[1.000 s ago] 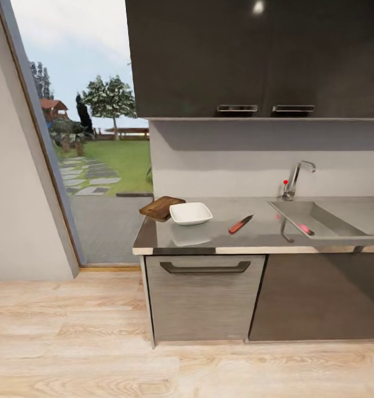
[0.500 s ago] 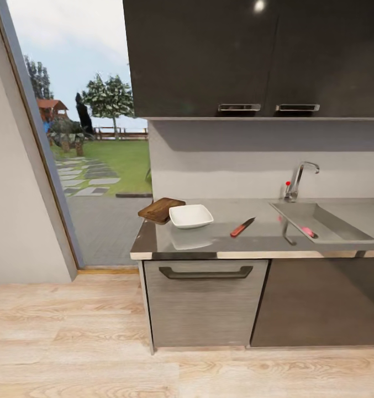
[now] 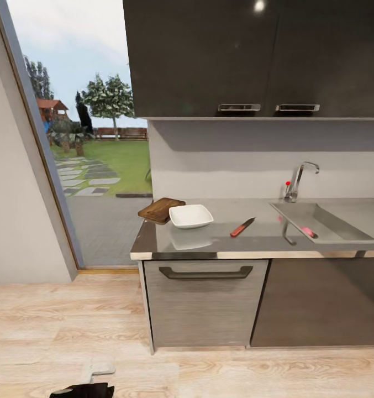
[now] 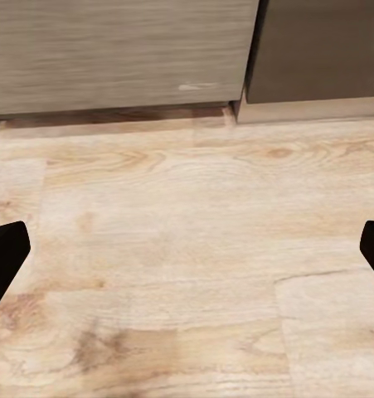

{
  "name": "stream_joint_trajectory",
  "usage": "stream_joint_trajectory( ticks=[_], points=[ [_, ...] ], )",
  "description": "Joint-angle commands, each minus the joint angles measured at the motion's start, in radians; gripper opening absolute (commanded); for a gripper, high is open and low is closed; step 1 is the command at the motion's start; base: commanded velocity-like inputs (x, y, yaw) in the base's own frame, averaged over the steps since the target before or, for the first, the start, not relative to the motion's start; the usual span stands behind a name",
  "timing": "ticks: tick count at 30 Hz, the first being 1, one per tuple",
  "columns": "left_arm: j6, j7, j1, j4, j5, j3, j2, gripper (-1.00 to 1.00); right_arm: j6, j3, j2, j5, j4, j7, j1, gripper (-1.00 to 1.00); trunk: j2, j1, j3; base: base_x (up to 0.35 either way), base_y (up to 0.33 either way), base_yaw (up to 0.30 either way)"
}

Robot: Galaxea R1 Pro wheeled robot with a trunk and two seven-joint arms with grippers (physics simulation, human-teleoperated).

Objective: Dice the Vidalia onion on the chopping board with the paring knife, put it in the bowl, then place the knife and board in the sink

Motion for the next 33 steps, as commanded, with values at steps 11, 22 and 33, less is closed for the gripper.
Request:
stream_joint_trajectory(
  ticks=[11, 22, 33],
  points=[
    [0.232, 0.0, -0.013, -0.234, -0.001, -0.081, -0.024, 1.0, 0.001, -0.003, 0.001, -0.003, 0.001, -0.001, 0.0, 1.0, 0.0, 0.0, -0.001, 0.0, 0.0, 0.0],
    [0.254, 0.001, -0.23, -0.243, -0.004, -0.156, -0.137, 1.0, 0.004, -0.002, 0.0, -0.003, 0.002, -0.002, 0.0, 1.0, 0.0, 0.0, -0.001, 0.0, 0.0, 0.0],
    [0.269, 0.002, -0.555, -0.242, 0.002, -0.164, -0.149, 1.0, 0.005, -0.004, -0.001, -0.003, 0.002, -0.004, 0.0, 1.0, 0.0, 0.0, -0.001, 0.0, 0.0, 0.0]
  ],
)
